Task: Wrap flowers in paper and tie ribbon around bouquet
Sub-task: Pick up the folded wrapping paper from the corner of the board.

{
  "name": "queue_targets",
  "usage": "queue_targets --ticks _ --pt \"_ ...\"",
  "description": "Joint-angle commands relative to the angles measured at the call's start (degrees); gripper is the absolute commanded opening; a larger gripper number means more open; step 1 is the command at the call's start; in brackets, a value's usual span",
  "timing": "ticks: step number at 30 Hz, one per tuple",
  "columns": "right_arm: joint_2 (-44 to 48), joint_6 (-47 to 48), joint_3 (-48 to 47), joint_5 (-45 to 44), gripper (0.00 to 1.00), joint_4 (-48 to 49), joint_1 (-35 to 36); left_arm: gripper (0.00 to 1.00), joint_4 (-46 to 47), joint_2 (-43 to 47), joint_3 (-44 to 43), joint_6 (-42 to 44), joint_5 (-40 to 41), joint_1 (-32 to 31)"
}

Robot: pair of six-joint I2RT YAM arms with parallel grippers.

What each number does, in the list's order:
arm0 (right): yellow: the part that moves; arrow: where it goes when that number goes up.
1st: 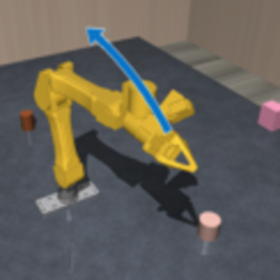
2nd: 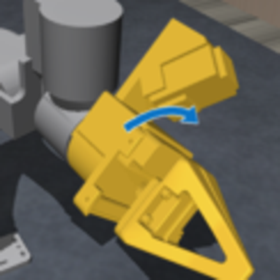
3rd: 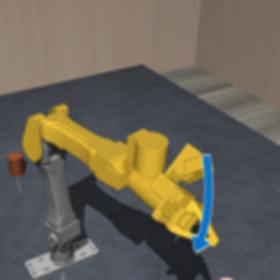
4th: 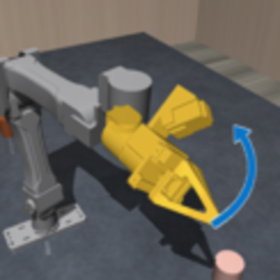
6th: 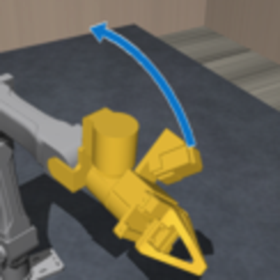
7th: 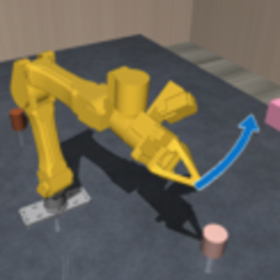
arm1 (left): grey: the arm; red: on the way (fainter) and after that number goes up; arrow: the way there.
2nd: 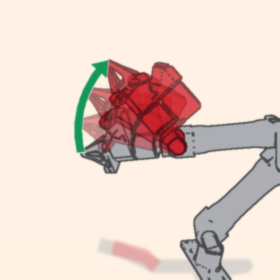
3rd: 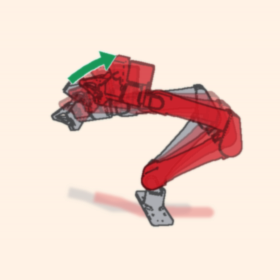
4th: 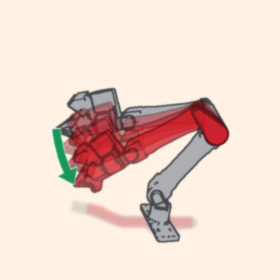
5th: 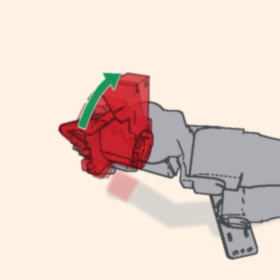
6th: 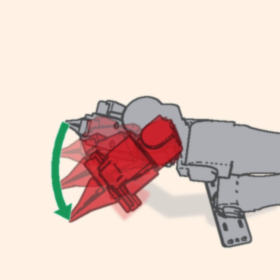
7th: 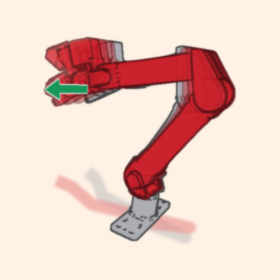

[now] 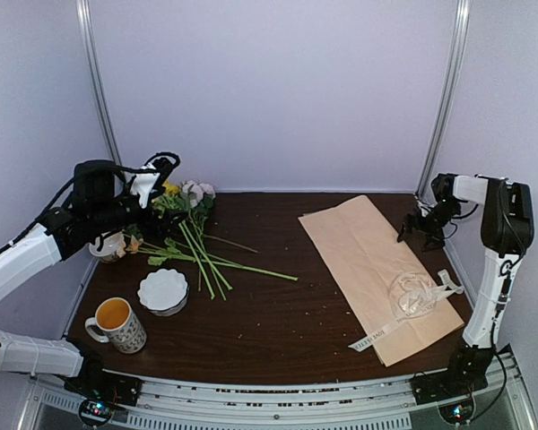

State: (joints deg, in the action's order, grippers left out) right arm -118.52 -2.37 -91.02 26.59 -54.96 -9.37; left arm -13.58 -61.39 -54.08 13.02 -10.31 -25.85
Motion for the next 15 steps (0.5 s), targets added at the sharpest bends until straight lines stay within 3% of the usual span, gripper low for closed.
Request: queue_targets --ticks 1,4,7,11,15 --pt "-3.76 -5.87 -3.62 -1.13 0.99 3.11 0.08 0.89 1.81 0.81 0.21 0.87 -0.46 -0.25" --pt "-5.67 -6.63 -3.59 -0.14 0.97 3.11 0.86 0.90 1.81 1.04 0.29 1.12 -0.17 -0.23" --pt "-7.61 -4.46 -4.03 7.17 0.96 1.31 2.71 0.90 1.88 1.27 0.47 1.38 -0.24 -0.19" --pt "-9.28 -3.13 -4.95 10.66 0.88 -0.26 5.32 0.90 1.81 1.17 0.30 1.40 -0.11 -0.17" --pt "-8.38 -4.33 -4.90 11.25 0.61 1.25 6.26 0.90 1.81 1.51 0.46 1.53 0.01 -0.20"
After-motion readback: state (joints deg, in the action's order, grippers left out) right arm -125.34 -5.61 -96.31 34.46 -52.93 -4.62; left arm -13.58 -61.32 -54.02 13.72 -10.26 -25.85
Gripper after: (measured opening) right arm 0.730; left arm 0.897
